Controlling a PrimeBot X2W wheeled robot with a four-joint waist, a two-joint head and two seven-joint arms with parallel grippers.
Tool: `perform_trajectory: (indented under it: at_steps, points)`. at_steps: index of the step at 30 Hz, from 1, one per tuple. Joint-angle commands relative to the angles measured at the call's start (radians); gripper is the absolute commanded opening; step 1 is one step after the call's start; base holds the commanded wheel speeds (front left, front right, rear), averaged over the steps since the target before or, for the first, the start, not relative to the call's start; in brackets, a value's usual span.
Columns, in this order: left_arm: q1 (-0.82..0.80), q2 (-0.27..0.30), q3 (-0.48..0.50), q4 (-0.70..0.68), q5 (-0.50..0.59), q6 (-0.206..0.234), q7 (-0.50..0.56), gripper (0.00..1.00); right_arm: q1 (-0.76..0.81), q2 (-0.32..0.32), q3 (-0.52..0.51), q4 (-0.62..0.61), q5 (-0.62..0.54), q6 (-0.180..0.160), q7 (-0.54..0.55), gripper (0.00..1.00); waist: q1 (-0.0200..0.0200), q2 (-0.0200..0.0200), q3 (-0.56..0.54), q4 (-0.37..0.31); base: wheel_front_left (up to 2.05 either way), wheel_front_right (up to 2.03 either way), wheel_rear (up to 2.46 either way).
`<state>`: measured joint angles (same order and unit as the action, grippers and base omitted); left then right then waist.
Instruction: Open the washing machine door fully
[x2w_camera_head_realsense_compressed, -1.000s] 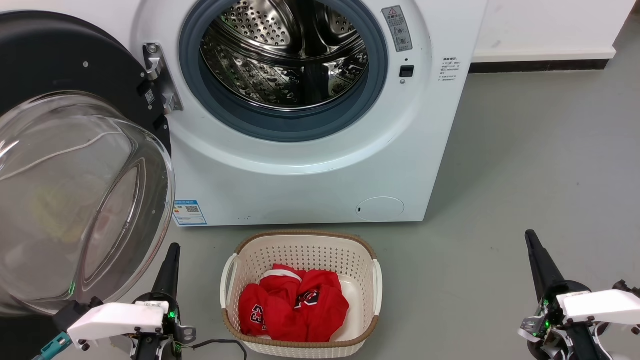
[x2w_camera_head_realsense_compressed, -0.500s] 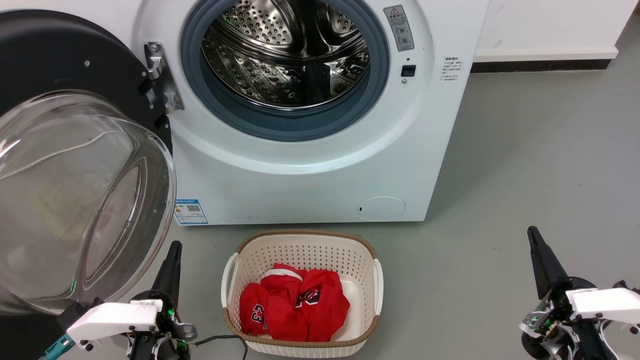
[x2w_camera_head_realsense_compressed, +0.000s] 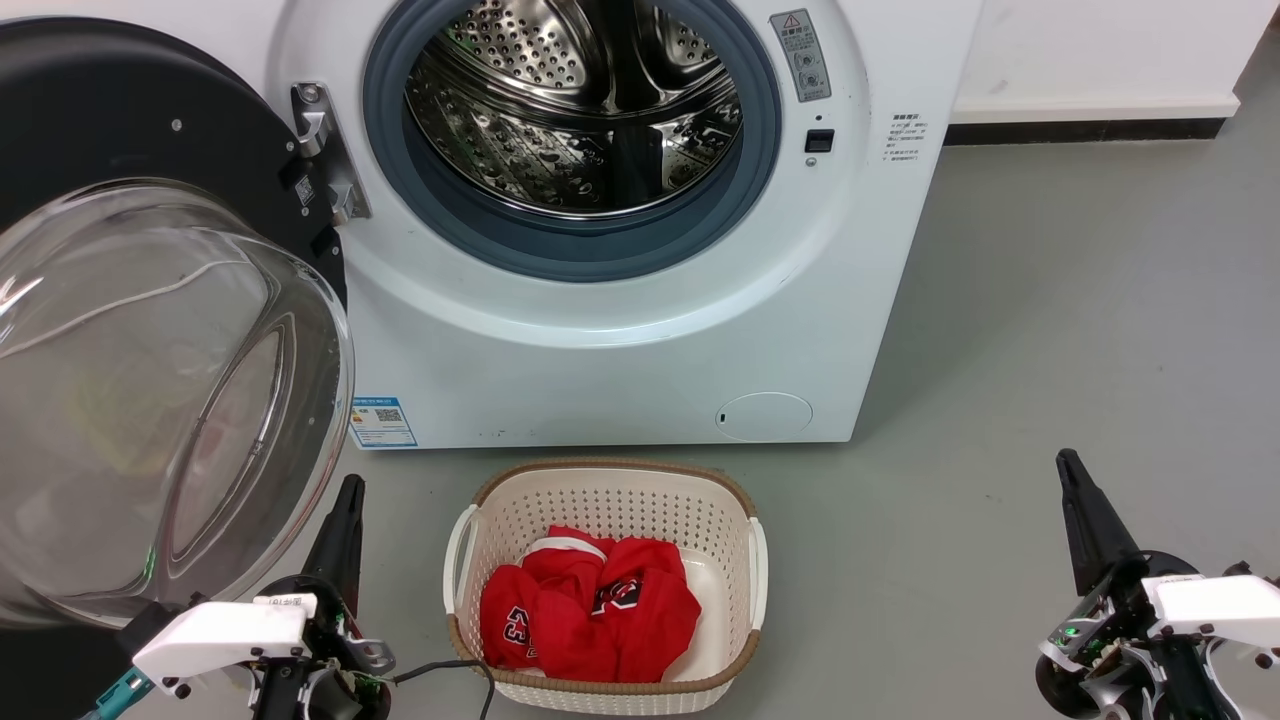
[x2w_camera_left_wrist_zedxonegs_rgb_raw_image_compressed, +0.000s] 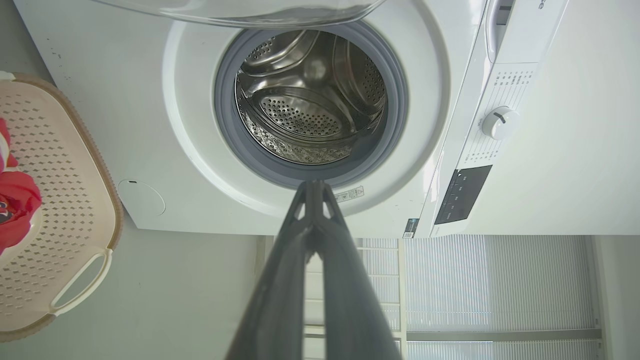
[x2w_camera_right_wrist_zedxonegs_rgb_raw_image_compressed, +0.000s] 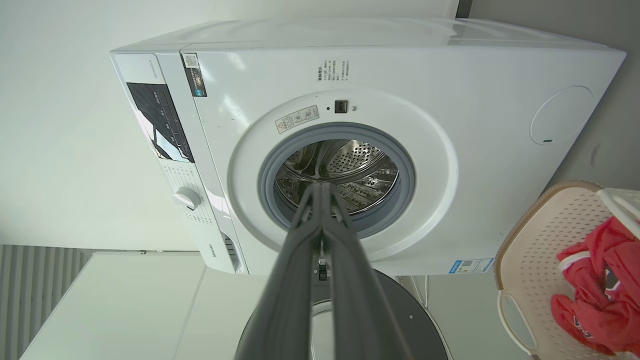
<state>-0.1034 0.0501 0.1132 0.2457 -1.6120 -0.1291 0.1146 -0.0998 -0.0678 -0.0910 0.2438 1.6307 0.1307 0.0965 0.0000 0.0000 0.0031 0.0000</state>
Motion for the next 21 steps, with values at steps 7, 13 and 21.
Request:
perform_trajectory:
  at_steps: [7,13,21]
  points:
    - [-0.011,0.000,0.003,0.001,-0.002,-0.004,0.003,0.00,-0.013,0.003,-0.004,0.001,-0.001,0.000,0.002,0.00,0.0000,0.0000,0.000,0.000,0.00,0.00,0.00]
    - [-0.011,0.000,0.003,0.001,-0.002,-0.004,0.003,0.00,-0.014,0.004,-0.005,0.001,-0.003,0.000,0.004,0.00,0.0000,0.0000,0.000,0.000,0.00,0.00,0.00]
    - [-0.011,0.000,0.003,0.001,-0.002,-0.004,0.003,0.00,-0.014,0.006,-0.007,0.001,-0.005,0.000,0.007,0.00,0.0000,0.0000,0.000,0.000,0.00,0.00,0.00]
